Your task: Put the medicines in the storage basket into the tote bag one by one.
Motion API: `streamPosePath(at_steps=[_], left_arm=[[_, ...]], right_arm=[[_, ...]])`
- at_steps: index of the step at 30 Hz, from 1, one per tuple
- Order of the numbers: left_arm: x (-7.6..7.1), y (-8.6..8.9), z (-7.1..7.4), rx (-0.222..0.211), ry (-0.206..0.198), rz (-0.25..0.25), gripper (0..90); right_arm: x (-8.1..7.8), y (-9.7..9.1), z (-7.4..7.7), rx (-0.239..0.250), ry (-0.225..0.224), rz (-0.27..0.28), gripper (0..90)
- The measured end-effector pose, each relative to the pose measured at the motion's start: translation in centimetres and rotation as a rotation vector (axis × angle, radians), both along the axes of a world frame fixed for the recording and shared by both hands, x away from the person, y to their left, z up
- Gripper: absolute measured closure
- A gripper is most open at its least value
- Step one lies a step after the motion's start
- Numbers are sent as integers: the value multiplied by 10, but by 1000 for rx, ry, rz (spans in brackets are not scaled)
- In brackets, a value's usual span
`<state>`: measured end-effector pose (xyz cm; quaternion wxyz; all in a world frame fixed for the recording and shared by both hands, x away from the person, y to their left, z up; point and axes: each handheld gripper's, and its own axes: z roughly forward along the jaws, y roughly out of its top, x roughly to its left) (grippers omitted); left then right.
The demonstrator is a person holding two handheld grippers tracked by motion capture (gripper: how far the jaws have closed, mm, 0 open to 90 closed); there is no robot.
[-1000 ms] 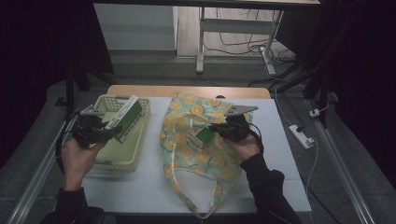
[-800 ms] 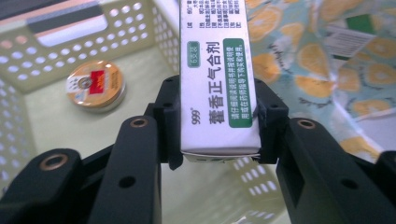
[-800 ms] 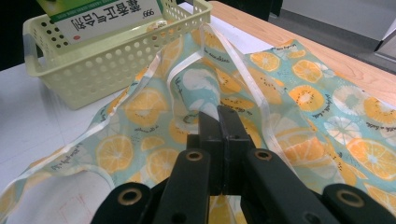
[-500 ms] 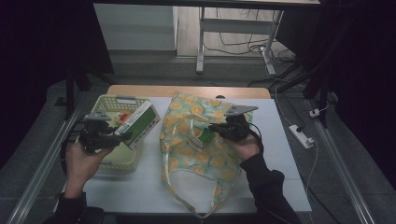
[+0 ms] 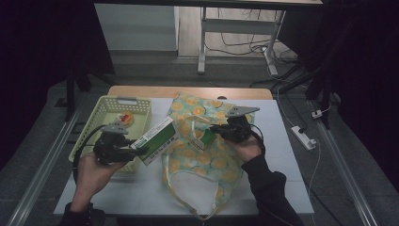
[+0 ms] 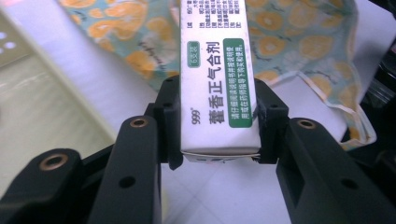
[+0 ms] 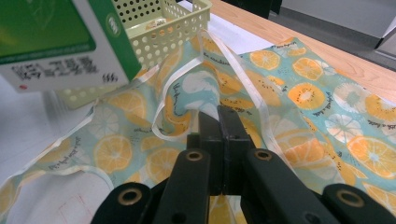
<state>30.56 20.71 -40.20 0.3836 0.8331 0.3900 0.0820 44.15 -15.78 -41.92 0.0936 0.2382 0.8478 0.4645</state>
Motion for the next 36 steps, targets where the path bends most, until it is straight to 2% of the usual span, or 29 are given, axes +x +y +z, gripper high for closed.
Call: streamPosePath(at_steps=[9,16,21,24,36], left_arm=[[-1,-21,-7,-5,35,-76,619],[2,-42,-20,33,65,-121,619],[5,-51,-27,58,70,-129,618],[8,-60,-35,81,77,-122,618],[20,-78,-53,107,99,-128,618]], right_arm=[[0,0,0,-1,-1,-2,894],[-1,0,1,1,-6,-1,895],[-1,0,1,2,-7,-1,894],[-1,1,0,1,-7,3,894],[-2,3,0,2,-10,8,895]])
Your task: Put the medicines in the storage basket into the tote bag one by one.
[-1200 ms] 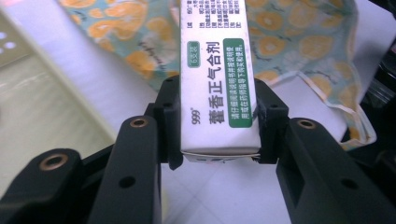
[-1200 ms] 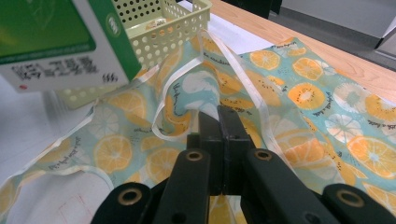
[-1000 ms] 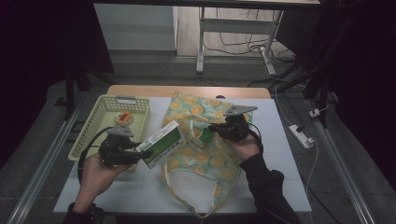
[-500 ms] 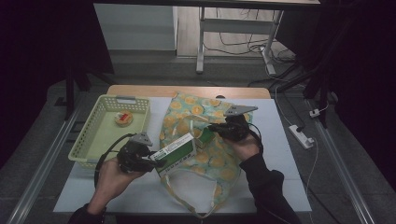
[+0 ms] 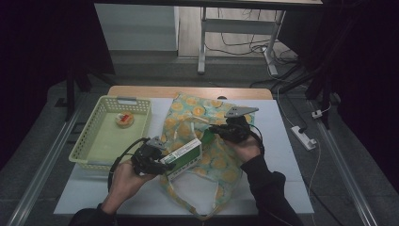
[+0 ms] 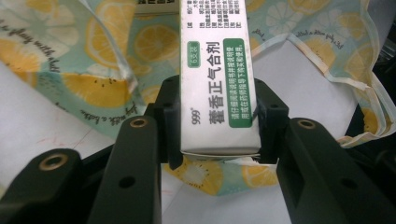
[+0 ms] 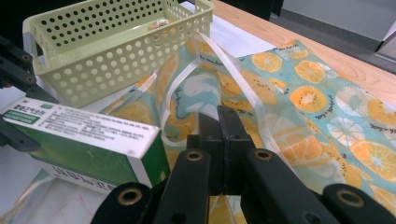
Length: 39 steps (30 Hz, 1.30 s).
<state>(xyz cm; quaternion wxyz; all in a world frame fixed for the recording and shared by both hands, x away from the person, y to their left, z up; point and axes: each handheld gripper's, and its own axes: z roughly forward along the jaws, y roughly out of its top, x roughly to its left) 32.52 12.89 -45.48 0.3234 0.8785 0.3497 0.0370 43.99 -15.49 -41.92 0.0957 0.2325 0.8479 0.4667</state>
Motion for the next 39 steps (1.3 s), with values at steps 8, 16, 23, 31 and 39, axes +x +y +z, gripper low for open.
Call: streamPosePath(at_steps=[8,16,23,31,39], left_arm=[[5,-11,-6,27,5,-6,618],[11,-18,-8,65,-7,23,618],[20,-18,-10,65,-6,47,618],[29,-24,-12,69,-21,63,618],[42,-27,-13,64,-28,92,617]], right_arm=[[0,1,0,1,0,0,894],[-1,2,0,-1,1,4,894],[-1,3,0,-2,0,7,894],[-2,4,0,0,2,10,895],[-2,5,-1,-2,2,14,894]])
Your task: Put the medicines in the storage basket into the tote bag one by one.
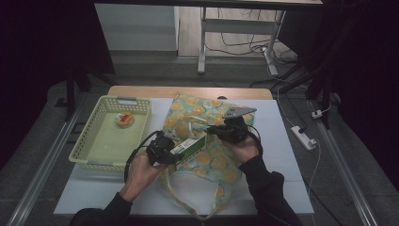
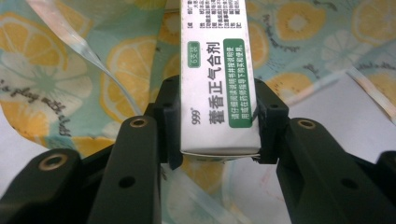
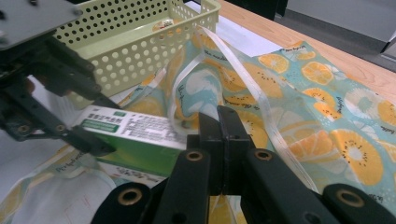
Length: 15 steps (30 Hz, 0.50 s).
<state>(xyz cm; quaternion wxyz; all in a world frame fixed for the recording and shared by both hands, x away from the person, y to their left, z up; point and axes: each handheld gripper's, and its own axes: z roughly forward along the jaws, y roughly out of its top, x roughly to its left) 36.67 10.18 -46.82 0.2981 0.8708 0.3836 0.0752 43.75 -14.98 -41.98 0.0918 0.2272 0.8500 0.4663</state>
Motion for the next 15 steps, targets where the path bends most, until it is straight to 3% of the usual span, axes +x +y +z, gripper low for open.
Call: streamPosePath(at_steps=[15], left_arm=[[29,-18,-4,-17,-21,21,617]], right_arm=[[0,0,-1,5,7,5,895]])
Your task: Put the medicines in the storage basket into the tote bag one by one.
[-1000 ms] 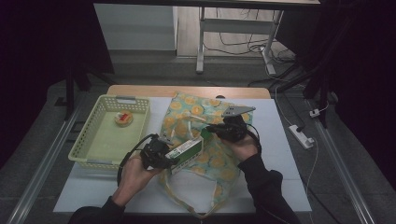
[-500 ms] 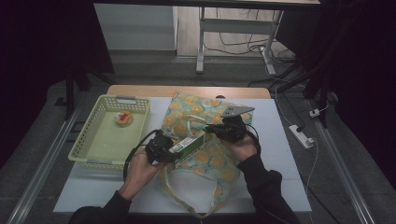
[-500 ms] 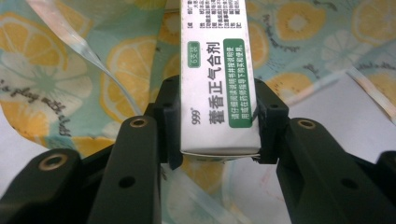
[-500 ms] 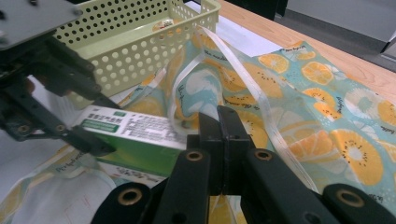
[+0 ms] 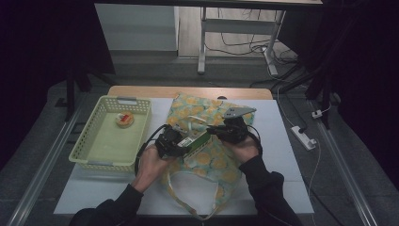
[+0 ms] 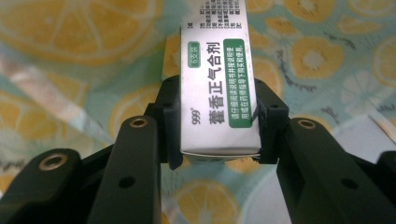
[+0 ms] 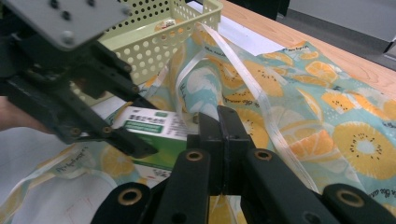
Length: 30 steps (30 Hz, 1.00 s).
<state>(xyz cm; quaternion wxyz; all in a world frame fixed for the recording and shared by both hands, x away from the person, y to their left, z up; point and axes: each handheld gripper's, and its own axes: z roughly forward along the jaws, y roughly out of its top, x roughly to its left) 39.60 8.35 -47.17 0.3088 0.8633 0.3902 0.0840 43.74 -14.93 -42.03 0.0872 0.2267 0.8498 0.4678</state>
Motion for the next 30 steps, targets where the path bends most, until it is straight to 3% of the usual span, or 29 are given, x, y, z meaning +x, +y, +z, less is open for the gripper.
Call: streamPosePath(at_steps=[14,22,30], left_arm=[[21,-5,-3,-27,-36,40,616],[32,-2,-6,-23,-78,80,615],[33,-1,-7,-32,-80,66,586]], right_arm=[[1,0,-1,-4,4,-1,895],[0,0,0,-2,3,1,895],[1,-1,-1,-7,2,-3,894]])
